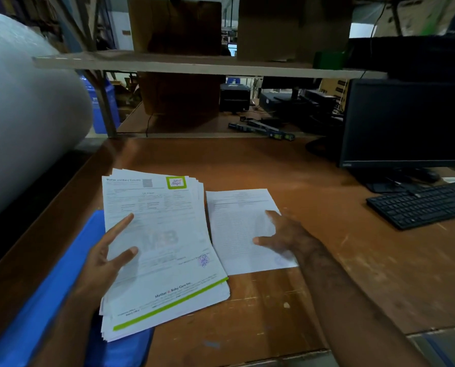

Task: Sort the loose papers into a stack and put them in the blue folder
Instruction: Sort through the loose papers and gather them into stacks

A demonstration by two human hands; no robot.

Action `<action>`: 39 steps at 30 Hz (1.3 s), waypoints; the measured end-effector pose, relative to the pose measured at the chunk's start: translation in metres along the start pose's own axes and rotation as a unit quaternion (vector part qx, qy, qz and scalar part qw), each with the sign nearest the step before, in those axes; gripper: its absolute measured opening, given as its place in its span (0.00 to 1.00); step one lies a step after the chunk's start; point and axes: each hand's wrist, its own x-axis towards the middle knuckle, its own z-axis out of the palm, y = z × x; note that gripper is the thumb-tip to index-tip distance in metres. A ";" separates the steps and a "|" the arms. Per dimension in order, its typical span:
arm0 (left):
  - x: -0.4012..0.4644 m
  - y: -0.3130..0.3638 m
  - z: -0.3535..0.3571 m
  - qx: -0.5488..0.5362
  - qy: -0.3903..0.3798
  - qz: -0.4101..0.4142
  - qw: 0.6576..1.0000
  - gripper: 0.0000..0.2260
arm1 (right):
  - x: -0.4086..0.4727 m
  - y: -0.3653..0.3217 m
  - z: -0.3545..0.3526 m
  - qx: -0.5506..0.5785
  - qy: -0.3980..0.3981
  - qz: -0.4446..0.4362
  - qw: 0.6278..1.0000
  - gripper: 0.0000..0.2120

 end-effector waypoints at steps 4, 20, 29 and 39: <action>0.003 -0.001 0.000 0.010 -0.005 -0.012 1.000 0.30 | 0.005 0.002 -0.015 -0.041 0.031 0.024 0.998 0.50; -0.003 0.011 0.005 -0.010 -0.002 -0.011 1.000 0.29 | 0.007 0.004 -0.037 0.349 -0.005 0.037 0.936 0.23; -0.001 0.004 -0.001 -0.002 -0.012 -0.021 1.000 0.29 | -0.005 -0.020 -0.056 0.176 0.022 -0.130 0.976 0.21; 0.003 0.008 -0.003 0.043 -0.020 -0.012 0.999 0.30 | -0.030 -0.054 -0.040 0.538 -0.049 -0.216 0.813 0.34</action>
